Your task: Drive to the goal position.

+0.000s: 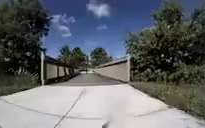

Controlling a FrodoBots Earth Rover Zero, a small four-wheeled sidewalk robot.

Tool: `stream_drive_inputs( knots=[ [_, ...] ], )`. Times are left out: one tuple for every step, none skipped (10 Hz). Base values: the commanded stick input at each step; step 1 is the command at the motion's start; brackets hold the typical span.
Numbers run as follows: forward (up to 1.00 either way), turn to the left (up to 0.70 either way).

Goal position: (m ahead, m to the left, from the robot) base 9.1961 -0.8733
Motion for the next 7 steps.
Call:
stream_drive_inputs(
  knots=[
    [0.85, 0.00],
    [0.85, 0.00],
    [0.85, 0.00],
    [0.85, 0.00],
    [0.85, 0.00],
    [0.85, 0.00],
    [0.85, 0.00]
  ],
)
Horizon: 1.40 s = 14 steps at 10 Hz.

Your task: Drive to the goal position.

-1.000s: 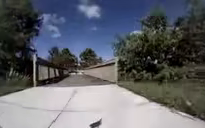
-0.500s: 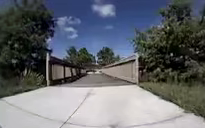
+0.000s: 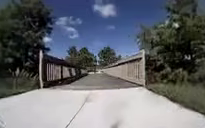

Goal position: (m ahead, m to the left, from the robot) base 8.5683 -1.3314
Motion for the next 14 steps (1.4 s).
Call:
stream_drive_inputs(
  knots=[
    [0.85, 0.00],
    [0.85, 0.00],
    [0.85, 0.00],
    [0.85, 0.00],
    [0.85, 0.00],
    [0.85, 0.00],
    [0.85, 0.00],
    [0.85, 0.00],
    [0.85, 0.00],
    [0.85, 0.00],
    [0.85, 0.00],
    [0.85, 0.00],
    [0.85, 0.00],
    [0.85, 0.00]
  ],
)
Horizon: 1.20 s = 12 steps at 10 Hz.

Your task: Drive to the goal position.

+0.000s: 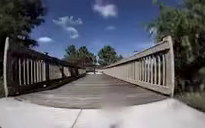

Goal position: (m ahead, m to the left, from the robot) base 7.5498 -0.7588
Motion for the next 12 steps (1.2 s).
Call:
stream_drive_inputs(
  knots=[
    [0.85, 0.00],
    [0.85, 0.00],
    [0.85, 0.00],
    [0.85, 0.00],
    [0.85, 0.00],
    [0.85, 0.00],
    [0.85, 0.00],
    [0.85, 0.00],
    [0.85, 0.00],
    [0.85, 0.00],
    [0.85, 0.00],
    [0.85, 0.00]
  ],
)
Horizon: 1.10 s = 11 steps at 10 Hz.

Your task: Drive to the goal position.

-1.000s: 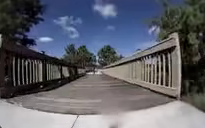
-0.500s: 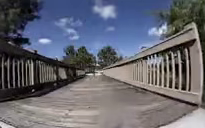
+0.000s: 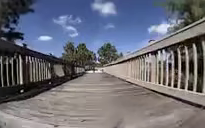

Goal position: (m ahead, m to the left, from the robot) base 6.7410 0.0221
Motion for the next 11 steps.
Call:
stream_drive_inputs(
  knots=[
    [0.85, 0.00],
    [0.85, 0.00],
    [0.85, -0.18],
    [0.85, 0.00],
    [0.85, 0.00],
    [0.85, 0.00],
    [0.85, 0.00],
    [0.85, 0.00],
    [0.85, 0.00],
    [0.85, 0.00],
    [0.85, 0.00]
  ],
)
